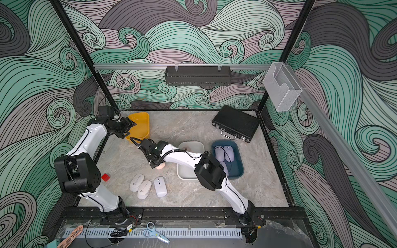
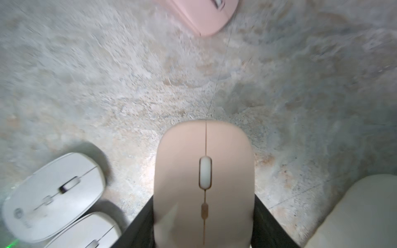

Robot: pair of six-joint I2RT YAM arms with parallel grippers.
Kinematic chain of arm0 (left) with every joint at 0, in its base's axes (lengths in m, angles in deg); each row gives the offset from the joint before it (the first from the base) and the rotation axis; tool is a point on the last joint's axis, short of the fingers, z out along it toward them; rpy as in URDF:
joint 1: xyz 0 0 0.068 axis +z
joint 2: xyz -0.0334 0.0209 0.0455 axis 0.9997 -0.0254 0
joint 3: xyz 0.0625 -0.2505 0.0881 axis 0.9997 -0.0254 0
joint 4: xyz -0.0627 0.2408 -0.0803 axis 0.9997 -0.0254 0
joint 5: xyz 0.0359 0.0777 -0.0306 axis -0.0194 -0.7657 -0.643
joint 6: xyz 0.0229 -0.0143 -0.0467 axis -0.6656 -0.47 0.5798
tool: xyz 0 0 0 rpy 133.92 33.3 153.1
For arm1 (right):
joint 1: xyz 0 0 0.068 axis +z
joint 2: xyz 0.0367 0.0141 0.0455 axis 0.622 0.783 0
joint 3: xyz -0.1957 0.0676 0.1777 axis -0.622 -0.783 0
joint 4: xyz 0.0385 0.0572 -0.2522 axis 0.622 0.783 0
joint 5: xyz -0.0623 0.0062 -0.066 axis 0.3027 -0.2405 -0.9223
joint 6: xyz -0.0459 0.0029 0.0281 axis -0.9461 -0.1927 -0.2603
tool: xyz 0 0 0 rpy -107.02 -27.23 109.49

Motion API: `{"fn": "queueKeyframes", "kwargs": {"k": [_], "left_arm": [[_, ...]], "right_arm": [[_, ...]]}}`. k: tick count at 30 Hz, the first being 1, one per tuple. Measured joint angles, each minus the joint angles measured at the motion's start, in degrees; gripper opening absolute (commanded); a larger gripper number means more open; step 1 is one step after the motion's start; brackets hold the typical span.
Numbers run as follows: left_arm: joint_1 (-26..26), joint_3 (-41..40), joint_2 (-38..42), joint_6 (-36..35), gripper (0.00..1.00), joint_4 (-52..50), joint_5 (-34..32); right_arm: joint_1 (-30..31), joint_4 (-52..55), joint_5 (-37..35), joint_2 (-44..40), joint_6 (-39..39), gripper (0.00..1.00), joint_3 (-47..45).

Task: Place the mice by color into the storage box
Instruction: Pick up the mouse from the center of the board, then place the mouse in the storage box.

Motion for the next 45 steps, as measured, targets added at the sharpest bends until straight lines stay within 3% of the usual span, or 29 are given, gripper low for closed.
{"fn": "queueKeyframes", "kwargs": {"k": [7, 13, 20, 39, 45], "left_arm": [[-1.53, -0.81, 0.04, 1.01, 0.71, 2.21, 2.47], [-9.07, -0.85, 0.04, 0.98, 0.71, 2.54, 4.00], [-12.83, -0.83, 0.04, 0.37, 0.71, 2.45, 4.28], [-13.60, -0.83, -0.02, -0.33, 0.71, 2.05, 3.61], [-13.60, -0.83, -0.15, -0.50, 0.70, 2.03, 3.63]], "right_arm": [[-6.71, -1.64, -2.05, -17.11, 2.54, 0.49, -14.01], [-16.76, -2.56, -4.22, -28.79, 6.08, 0.48, -29.81], [-18.23, -3.02, -4.37, -26.45, 8.48, 0.46, -37.51], [-18.95, -7.89, -4.42, -17.03, 10.54, 0.45, -37.55], [-18.99, -8.81, -4.85, -16.37, 10.58, 0.52, -37.55]]}}
